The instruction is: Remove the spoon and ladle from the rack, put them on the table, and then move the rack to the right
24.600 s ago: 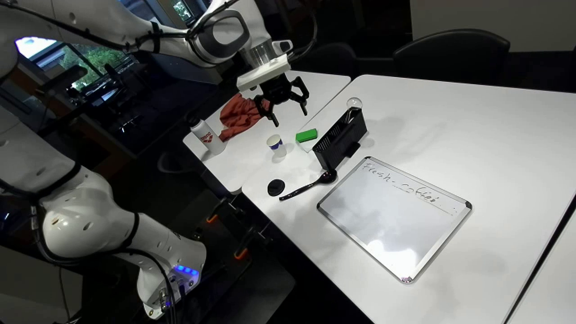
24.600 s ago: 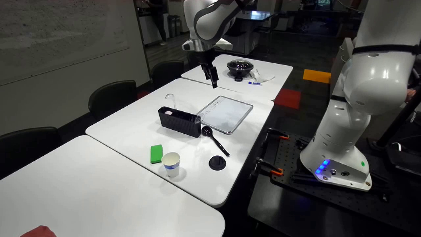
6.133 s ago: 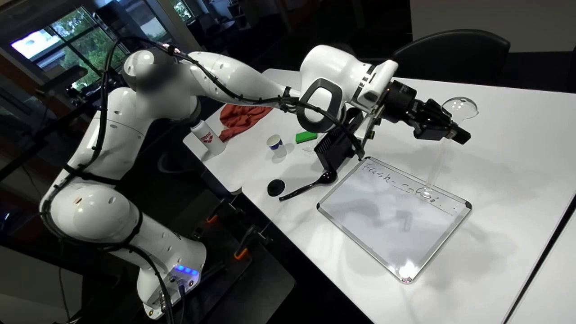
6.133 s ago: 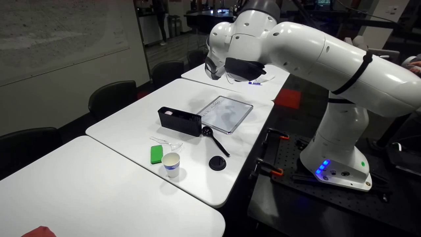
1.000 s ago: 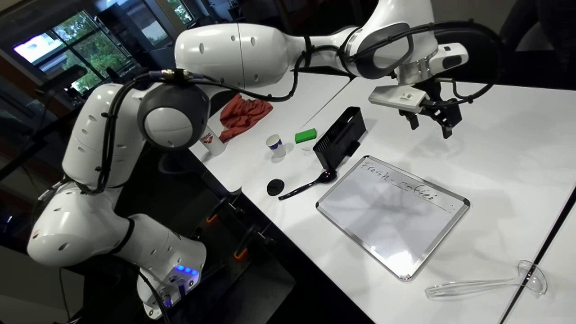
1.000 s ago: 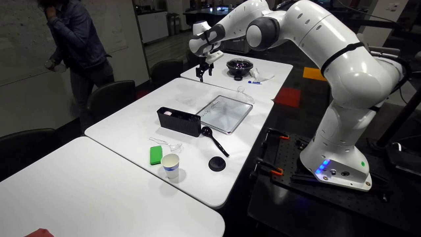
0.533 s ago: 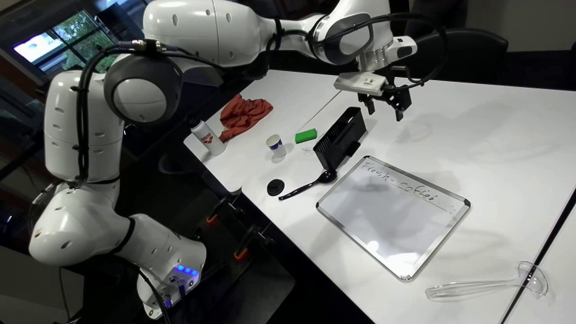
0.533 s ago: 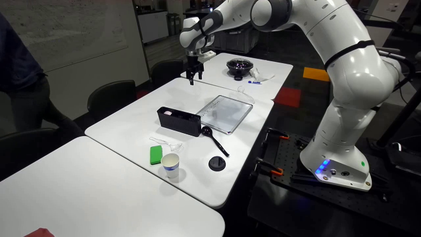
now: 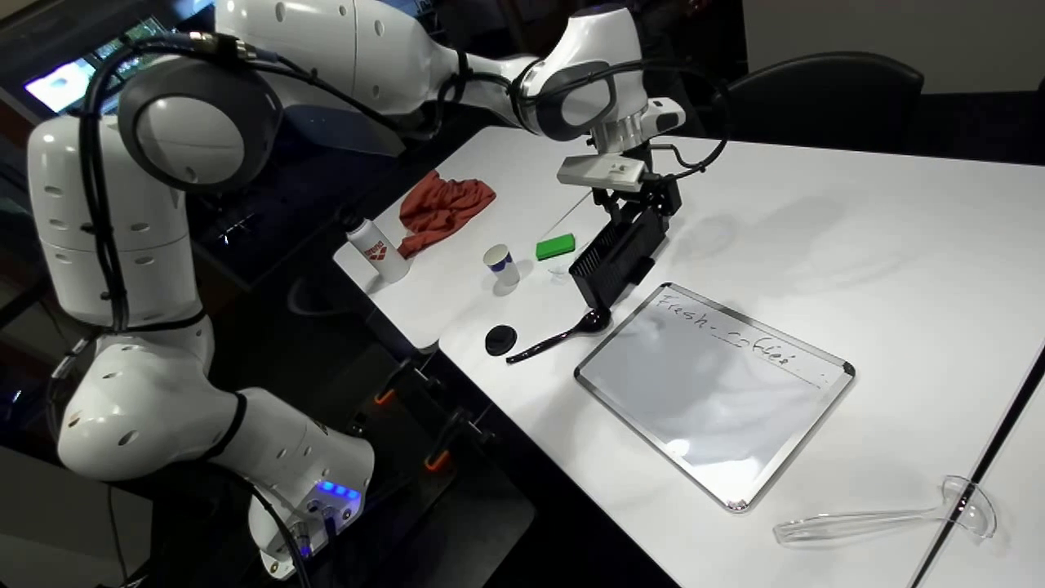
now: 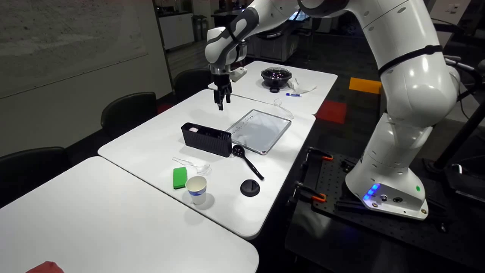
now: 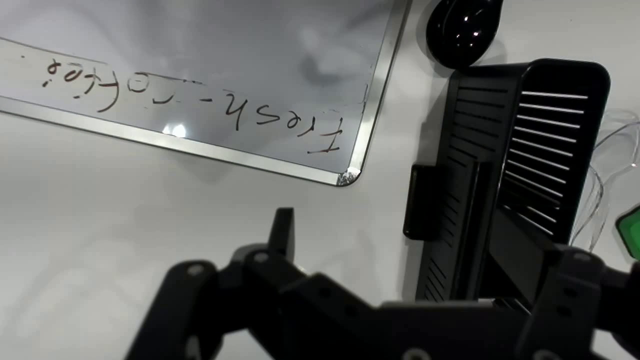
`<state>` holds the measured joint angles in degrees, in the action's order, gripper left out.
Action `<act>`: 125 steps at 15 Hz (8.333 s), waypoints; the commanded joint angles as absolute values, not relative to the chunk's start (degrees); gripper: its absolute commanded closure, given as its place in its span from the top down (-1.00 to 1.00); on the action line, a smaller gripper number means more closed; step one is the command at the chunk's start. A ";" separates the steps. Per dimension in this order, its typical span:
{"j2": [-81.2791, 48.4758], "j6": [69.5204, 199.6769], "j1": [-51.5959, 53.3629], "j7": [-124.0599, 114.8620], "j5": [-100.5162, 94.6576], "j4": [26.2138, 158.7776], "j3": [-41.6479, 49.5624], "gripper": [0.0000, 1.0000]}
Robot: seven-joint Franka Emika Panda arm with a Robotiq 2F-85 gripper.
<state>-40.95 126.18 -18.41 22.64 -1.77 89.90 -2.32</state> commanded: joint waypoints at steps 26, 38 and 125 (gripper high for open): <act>-45.98 144.77 -11.54 23.78 1.47 91.77 -7.77 1.00; -46.65 138.92 -2.84 9.70 -1.34 91.07 -1.23 1.00; -61.09 121.85 -29.88 79.22 -5.46 52.09 3.40 -0.98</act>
<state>-57.88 119.95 -30.19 79.54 -4.63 56.01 2.74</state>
